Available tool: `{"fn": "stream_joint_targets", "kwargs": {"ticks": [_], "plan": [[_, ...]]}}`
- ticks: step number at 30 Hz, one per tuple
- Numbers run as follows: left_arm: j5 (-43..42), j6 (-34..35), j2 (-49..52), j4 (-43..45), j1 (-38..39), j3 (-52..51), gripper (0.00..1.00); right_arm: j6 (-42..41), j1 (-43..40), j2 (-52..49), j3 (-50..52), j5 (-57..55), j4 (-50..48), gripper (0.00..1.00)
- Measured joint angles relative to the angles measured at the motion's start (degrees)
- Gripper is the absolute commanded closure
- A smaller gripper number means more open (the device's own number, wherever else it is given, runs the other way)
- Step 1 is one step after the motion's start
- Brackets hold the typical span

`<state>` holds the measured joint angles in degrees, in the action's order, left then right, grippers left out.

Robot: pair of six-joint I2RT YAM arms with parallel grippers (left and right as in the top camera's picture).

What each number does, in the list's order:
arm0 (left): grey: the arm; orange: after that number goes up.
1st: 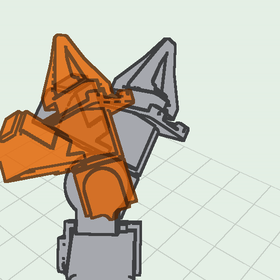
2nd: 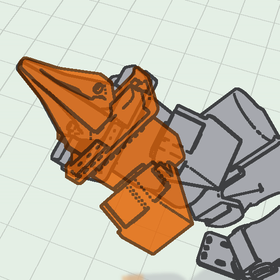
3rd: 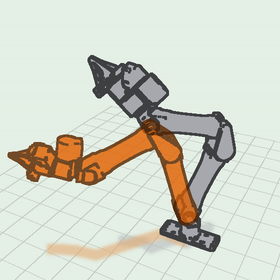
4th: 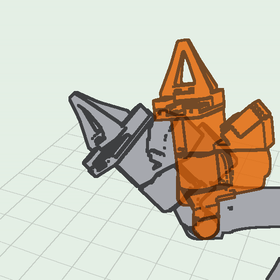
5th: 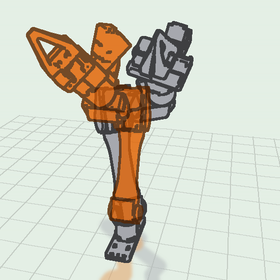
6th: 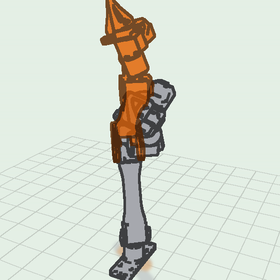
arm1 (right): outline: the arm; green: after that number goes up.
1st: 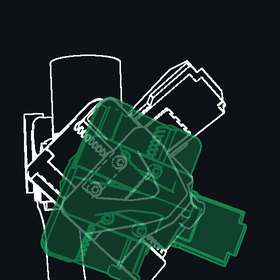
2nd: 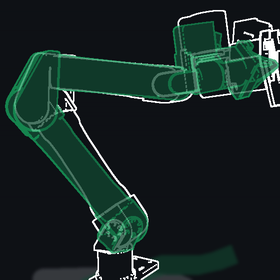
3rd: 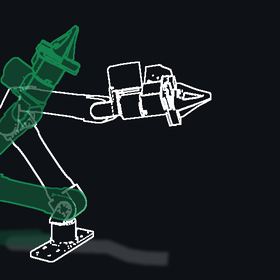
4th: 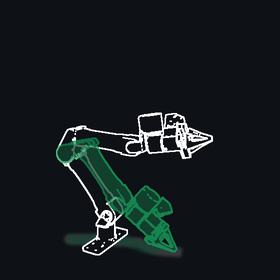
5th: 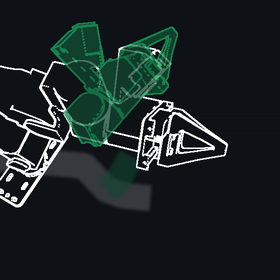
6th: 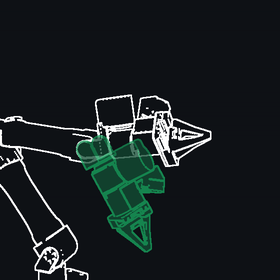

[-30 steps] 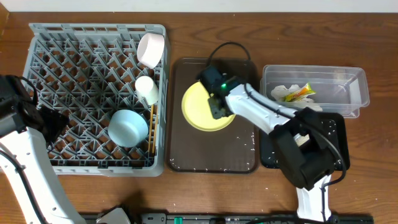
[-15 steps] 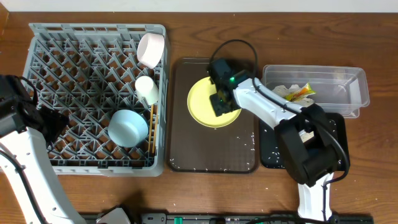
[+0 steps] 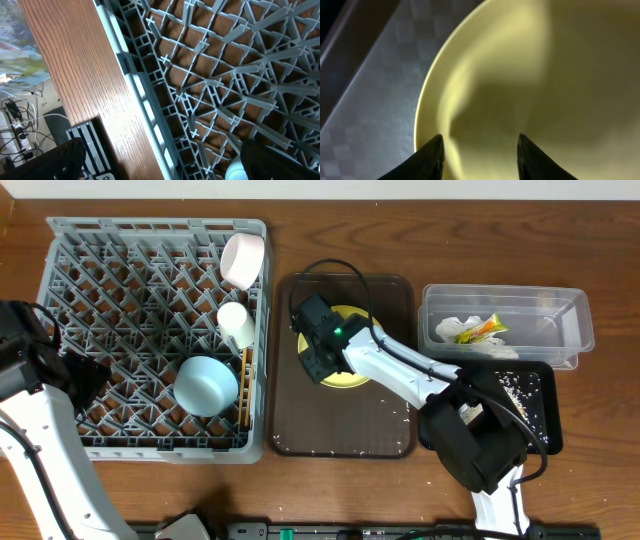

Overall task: Sort waste into correct bins and load items into the dishwasher
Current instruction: 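Lower the right gripper to the yellow plate rim and grasp it, then lift the yellow plate and carry it left toward the dish rack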

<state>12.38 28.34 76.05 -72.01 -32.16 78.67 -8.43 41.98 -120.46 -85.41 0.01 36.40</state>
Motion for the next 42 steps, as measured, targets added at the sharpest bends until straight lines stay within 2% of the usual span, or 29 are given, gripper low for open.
{"fn": "stream_joint_targets", "kwargs": {"ticks": [9,12,22,37,42], "plan": [[0.00,0.00,0.00,0.00,0.00,0.00,0.00,0.15,0.00,1.07,-1.33,3.13,3.69,0.59],[-0.02,0.00,0.00,0.00,0.00,0.00,0.00,0.17,0.17,1.09,-0.46,3.72,3.58,0.55],[0.00,0.00,0.00,0.00,0.00,0.00,0.00,0.17,0.42,1.11,0.11,4.70,1.62,0.56],[0.00,0.00,0.00,0.00,0.00,0.00,0.00,2.38,0.44,2.89,0.11,7.30,1.51,0.49],[0.00,0.00,0.00,0.00,0.00,0.00,0.00,2.69,0.57,2.86,0.11,7.69,1.44,0.53]]}}
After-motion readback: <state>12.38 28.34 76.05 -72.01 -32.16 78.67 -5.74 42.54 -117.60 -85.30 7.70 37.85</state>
